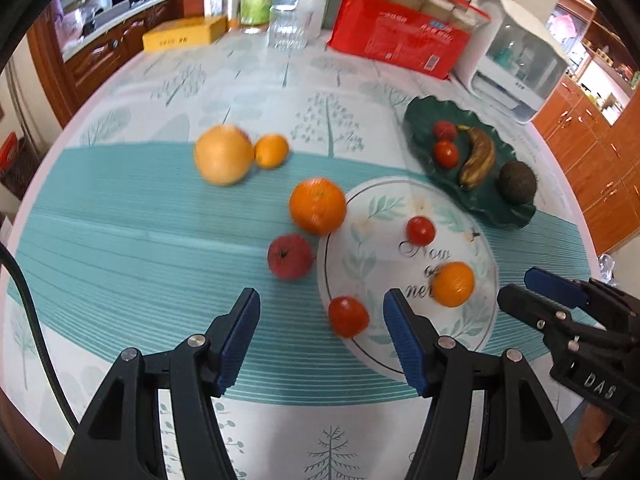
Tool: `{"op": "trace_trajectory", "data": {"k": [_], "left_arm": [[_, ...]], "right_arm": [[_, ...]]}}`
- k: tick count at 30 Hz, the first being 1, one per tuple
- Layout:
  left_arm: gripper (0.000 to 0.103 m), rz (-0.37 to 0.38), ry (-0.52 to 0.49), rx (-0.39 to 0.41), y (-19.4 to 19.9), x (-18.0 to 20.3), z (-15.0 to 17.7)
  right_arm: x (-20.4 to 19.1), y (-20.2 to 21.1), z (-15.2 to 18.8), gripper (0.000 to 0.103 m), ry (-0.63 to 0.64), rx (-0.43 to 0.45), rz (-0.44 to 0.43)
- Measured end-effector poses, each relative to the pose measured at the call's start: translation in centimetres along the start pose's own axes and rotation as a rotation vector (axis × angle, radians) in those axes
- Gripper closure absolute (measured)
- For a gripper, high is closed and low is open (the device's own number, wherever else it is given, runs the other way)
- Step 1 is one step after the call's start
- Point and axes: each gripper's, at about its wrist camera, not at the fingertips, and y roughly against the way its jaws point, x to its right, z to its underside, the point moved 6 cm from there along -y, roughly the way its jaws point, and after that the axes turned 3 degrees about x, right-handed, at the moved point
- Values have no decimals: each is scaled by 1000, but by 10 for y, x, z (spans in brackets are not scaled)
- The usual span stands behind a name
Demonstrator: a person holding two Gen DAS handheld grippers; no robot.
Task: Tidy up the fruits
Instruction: 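Move both tools back toward the remaining fruit on the placemat, then grasp the orange with the right gripper while the left gripper grasps a cherry tomato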
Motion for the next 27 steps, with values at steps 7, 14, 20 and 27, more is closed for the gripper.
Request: {"op": "trace_trajectory", "data": {"k": [7,14,20,27], "left_arm": [[40,2,55,-45,-22,-5,11],[44,9,68,-74,-37,2,14],[55,19,74,-94,-47,7,16],[71,35,85,-98,-52,10,15]], "right_arm": [[-2,-23,6,57,15,-38,-26],[-3,-39,4,57,35,-61,-42],[-3,-52,6,57,47,-86,-58],[-3,-60,5,57,54,-97,-69]]}}
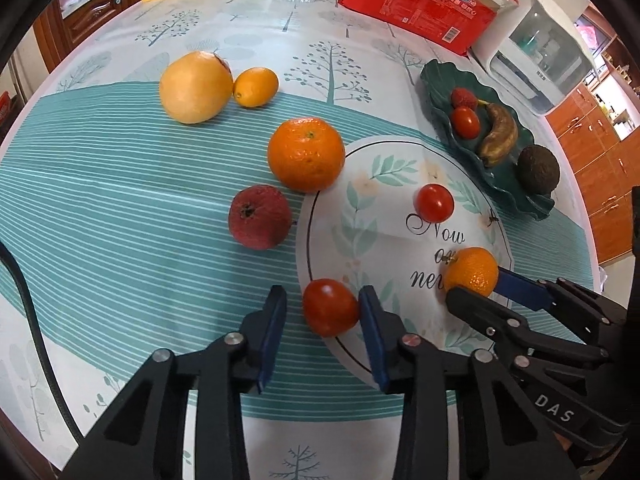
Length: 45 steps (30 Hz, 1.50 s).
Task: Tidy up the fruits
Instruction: 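Grasp the orange with the right gripper while the left gripper grasps a cherry tomato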
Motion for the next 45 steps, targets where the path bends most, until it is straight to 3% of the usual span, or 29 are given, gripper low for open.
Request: {"op": "trace_trajectory", "data": {"k": [2,15,23,33,45], "left_arm": [[76,7,0,-4,-1,2,1],[77,-4,-15,5,4,0,4],[78,3,-62,40,28,7,-4],[77,16,-206,123,81,32,-32],[77,116,-361,203,140,87,-73]], "right_arm": [[1,-2,-1,57,-2,-2,-6],[-3,-7,-2,63,10,-5,-31],[-14,11,-6,64,28,29,-18],[-18,70,-22,64,-15,137,30],[8,163,-47,64,-126,263,135]]}}
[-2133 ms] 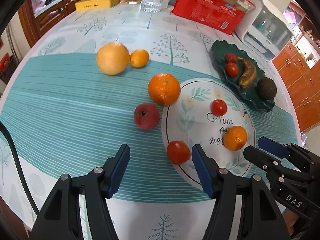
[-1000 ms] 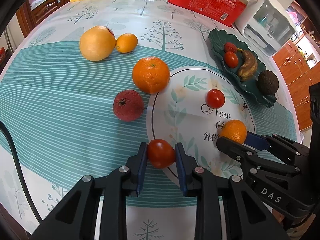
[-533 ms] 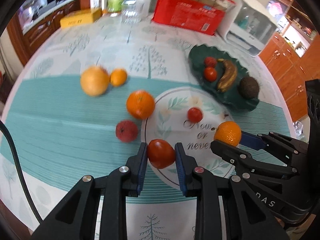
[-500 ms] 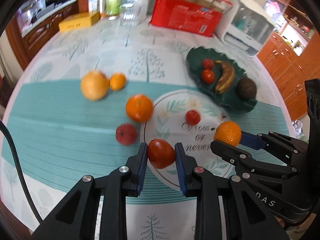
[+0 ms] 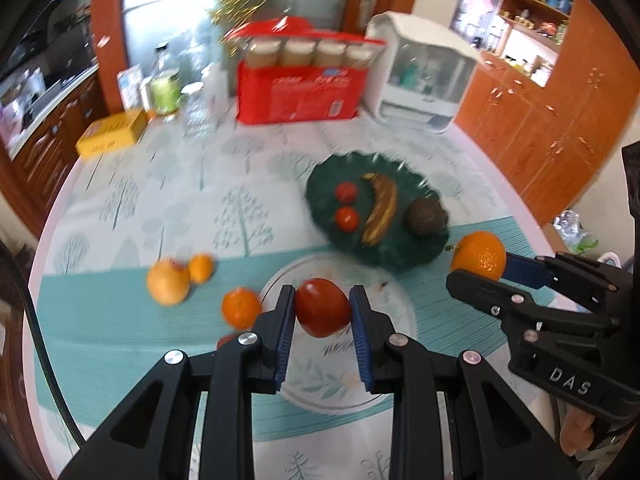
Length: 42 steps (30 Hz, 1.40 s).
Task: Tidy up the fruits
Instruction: 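Grasp the orange with the right gripper while the left gripper grasps a cherry tomato, then lower the orange and tomato onto the green plate and open both grippers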
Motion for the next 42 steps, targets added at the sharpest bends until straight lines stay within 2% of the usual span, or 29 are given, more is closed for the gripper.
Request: {"op": "trace_trajectory", "data": {"k": [7,11,15,19,25,32,42], "left_arm": [[77,49,-32,57,16,25,-51],[77,49,-29,87,16,37,-78],[77,43,-15,98,4,47,-97],[77,19,19,67,-31,56,-107],[77,-17,94,3,-93,67,-101],[77,-65,179,-84,-164,82,-75],[77,-82,249,-162,-215,99,-43]], "right_arm": [[35,29,-58,64,-33,55,60],[56,34,-90,64,-36,78,90],[80,25,-116,64,-36,72,104],[105,3,-132,64,-36,47,98],[137,-50,-134,64,-8,-28,53],[167,-114,-115,64,32,-126,-19],[191,-180,-87,64,48,-236,-78]]}}
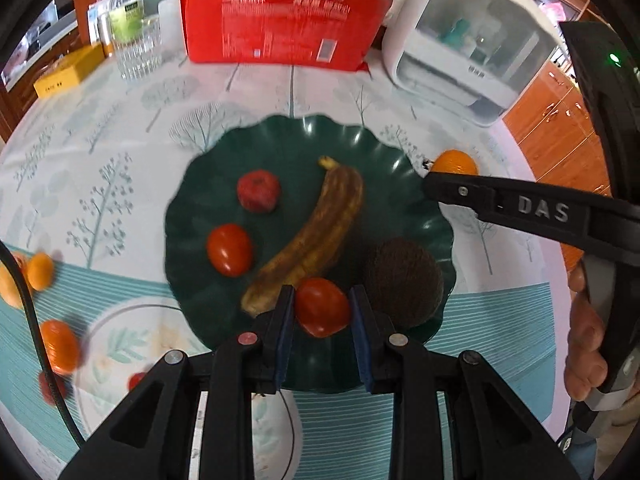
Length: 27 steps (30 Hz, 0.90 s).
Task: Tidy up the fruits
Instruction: 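Lower the orange and tomato onto the green plate and open both grippers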
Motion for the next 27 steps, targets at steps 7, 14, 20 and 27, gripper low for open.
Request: {"op": "trace_trajectory", "data": {"k": [7,14,20,27], "left_arm": [[77,-18,17,-23,-16,3,9],[73,-38,25,-18,-19,2,8],[58,-57,35,-9,-13,-1,7],[52,-70,57,19,6,-10,9]], "right_arm": [[-3,-28,9,63,15,-58,-28],[-7,-33,10,62,40,-73,-35],[-12,-24,7,59,42,-49,-56],[-20,-5,9,58,67,-5,-49]]}}
